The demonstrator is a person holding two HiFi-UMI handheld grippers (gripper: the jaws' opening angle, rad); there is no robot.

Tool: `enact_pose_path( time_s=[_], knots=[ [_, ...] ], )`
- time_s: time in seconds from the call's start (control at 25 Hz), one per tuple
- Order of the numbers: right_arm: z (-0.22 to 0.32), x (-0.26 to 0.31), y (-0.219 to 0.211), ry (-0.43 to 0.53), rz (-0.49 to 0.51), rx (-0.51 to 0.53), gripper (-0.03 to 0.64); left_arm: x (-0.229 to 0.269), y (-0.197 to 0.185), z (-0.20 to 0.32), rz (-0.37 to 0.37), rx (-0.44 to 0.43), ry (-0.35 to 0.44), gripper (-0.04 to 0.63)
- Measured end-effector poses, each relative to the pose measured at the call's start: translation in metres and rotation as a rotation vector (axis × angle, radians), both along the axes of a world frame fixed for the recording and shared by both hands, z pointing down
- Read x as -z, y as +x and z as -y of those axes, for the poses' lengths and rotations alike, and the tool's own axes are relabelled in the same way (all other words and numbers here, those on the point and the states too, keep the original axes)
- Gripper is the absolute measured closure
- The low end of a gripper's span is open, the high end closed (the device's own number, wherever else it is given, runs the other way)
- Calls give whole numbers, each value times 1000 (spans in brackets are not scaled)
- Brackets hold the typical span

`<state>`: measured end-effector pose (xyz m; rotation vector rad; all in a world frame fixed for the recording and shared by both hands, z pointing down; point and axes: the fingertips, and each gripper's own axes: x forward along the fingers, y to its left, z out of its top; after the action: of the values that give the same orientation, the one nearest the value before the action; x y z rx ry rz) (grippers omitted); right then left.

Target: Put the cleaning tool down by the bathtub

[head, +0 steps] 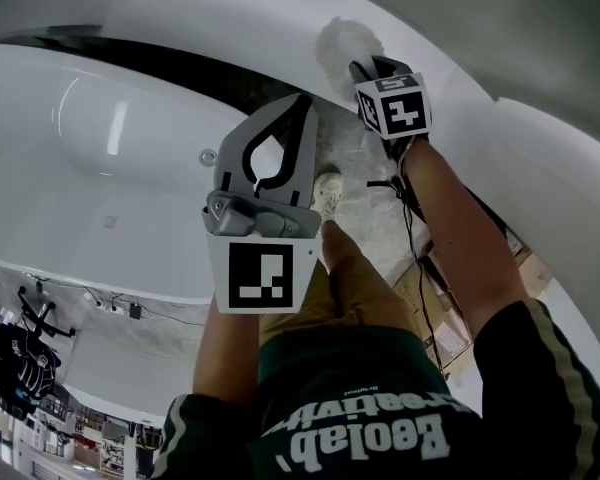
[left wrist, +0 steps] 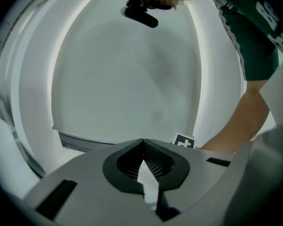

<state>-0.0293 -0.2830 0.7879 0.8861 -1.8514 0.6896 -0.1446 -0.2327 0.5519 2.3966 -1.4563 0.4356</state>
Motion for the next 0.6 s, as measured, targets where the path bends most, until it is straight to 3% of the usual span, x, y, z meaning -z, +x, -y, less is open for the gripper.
enact_pose_path(
  time_s=[0.6],
  knots=[
    [7, -48, 23, -50, -62, -24, 522, -18, 2, -3, 18, 5, -39, 586]
  ],
)
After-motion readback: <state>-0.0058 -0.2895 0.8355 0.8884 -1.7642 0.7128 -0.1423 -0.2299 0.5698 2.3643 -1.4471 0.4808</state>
